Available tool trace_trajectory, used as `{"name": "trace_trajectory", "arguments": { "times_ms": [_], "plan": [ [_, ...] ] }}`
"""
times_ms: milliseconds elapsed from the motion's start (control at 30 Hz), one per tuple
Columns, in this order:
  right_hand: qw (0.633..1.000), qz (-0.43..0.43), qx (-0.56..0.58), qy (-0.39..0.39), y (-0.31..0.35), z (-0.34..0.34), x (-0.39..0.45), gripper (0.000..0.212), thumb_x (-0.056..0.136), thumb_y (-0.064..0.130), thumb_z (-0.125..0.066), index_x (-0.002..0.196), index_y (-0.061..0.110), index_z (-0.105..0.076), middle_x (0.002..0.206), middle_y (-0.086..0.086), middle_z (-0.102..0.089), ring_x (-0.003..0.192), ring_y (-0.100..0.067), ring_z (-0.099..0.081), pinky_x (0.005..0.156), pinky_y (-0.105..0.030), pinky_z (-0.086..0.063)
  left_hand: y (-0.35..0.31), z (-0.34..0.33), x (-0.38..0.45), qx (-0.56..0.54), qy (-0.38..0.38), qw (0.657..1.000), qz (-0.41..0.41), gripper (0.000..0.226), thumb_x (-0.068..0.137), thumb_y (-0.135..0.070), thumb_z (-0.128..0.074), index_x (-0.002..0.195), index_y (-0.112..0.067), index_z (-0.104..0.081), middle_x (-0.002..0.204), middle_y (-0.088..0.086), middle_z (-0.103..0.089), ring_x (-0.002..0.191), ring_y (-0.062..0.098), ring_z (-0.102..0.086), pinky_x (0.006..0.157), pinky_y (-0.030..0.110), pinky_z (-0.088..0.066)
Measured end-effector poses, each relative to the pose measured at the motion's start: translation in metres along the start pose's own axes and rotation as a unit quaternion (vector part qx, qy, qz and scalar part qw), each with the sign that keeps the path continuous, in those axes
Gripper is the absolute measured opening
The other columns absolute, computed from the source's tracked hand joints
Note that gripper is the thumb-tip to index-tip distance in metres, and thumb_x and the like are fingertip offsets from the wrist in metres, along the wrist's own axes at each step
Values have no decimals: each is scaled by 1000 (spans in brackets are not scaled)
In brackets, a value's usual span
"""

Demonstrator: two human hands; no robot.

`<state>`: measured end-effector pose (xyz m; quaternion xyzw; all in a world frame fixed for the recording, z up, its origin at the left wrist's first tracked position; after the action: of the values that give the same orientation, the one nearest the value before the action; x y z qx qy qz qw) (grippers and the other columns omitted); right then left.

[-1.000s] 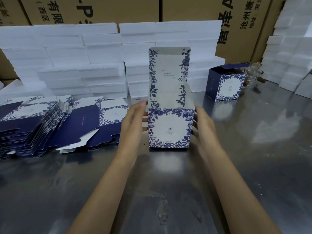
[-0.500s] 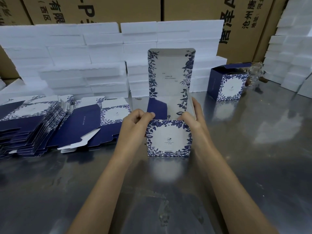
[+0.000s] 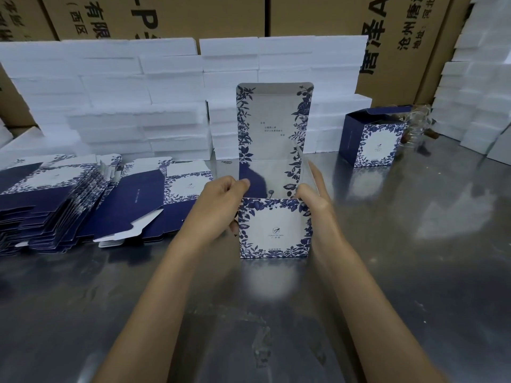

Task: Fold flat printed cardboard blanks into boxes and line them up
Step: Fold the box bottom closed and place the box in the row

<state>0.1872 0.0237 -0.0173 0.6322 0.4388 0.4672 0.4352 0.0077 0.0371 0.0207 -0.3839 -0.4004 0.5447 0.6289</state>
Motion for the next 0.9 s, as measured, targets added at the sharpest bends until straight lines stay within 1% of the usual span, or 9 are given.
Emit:
{"name": "trace_trajectory", "arguments": {
  "times_ms": [100, 233, 333, 400, 500, 600, 633, 767, 900],
  "plan": [
    [1000, 2, -7, -10, 0, 3, 4, 68, 65, 36, -58, 129, 59, -56, 135, 4, -66, 111, -20, -67, 96, -44, -51, -7, 6, 13, 50, 26, 998, 16, 30, 97, -31, -53, 72, -17, -45, 42, -8, -39, 35, 15, -47, 60, 32, -43],
    [1000, -1, 4, 2, 0, 1, 4, 69, 64, 38, -59, 130, 59, -56, 133, 4, -67, 104, -14, -66, 86, -33, -52, -26, 15, 27, 161, 14, 987, 6, 38, 98, -40, -54, 72, -14, -45, 47, -2, -42, 31, 15, -47, 46, 22, -46],
    [1000, 2, 8, 5, -1, 2, 5, 70, 65, 35, -59, 132, 56, -56, 110, 11, -72, 84, -2, -67, 70, -18, -52, -30, 12, 30, 208, 2, 977, -37, 38, 102, -27, -49, 68, -14, -37, 58, 4, -37, 37, 16, -43, 38, 14, -38],
    [1000, 2, 8, 0, -1, 3, 6, 68, 69, 31, -57, 133, 54, -57, 92, 18, -69, 72, 4, -63, 60, -12, -48, -29, 12, 32, 215, 23, 976, -25, 35, 102, -25, -48, 72, -11, -41, 60, 6, -39, 38, 16, -42, 35, 14, -38],
    [1000, 0, 5, 3, 0, 2, 6, 68, 70, 31, -56, 134, 54, -56, 103, 12, -68, 77, 2, -66, 65, -16, -51, -35, 16, 37, 254, 35, 967, 2, 42, 100, -36, -53, 68, -11, -44, 57, 7, -44, 34, 17, -45, 34, 18, -40],
    [1000, 2, 9, 25, 0, -1, 3, 71, 68, 37, -58, 138, 52, -53, 132, 4, -68, 107, -15, -68, 83, -32, -52, -42, 19, 41, 296, -15, 955, -5, 49, 100, -44, -52, 64, -13, -36, 58, 6, -44, 38, 24, -52, 41, 23, -38],
    [1000, 0, 9, 27, 0, -1, 3, 72, 67, 38, -58, 138, 51, -52, 135, 3, -67, 109, -18, -67, 85, -34, -51, -42, 18, 43, 297, -29, 954, -9, 48, 100, -41, -51, 64, -13, -36, 59, 6, -44, 42, 26, -53, 44, 25, -36],
    [1000, -2, 4, 22, 0, 1, 4, 75, 62, 39, -57, 136, 53, -53, 117, 8, -71, 90, -9, -67, 74, -28, -50, -36, 13, 49, 238, -21, 971, -10, 43, 100, -21, -50, 61, -14, -34, 58, 6, -37, 46, 24, -45, 46, 22, -37],
    [999, -5, 16, 30, 0, -1, 4, 74, 64, 39, -56, 137, 51, -53, 130, 2, -68, 95, -15, -63, 78, -33, -48, -38, 20, 55, 238, 6, 971, 14, 33, 99, -23, -51, 72, -4, -52, 63, 10, -48, 50, 26, -43, 52, 24, -43]
  ]
}}
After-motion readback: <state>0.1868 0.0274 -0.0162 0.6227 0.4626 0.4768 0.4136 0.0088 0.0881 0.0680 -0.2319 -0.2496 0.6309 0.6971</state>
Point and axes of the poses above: each hand's wrist, its own x-axis towards the middle knuckle, its own z-axis out of the back of the hand, y = z × x, the point moved 4 cm from there along x, towards the middle knuckle
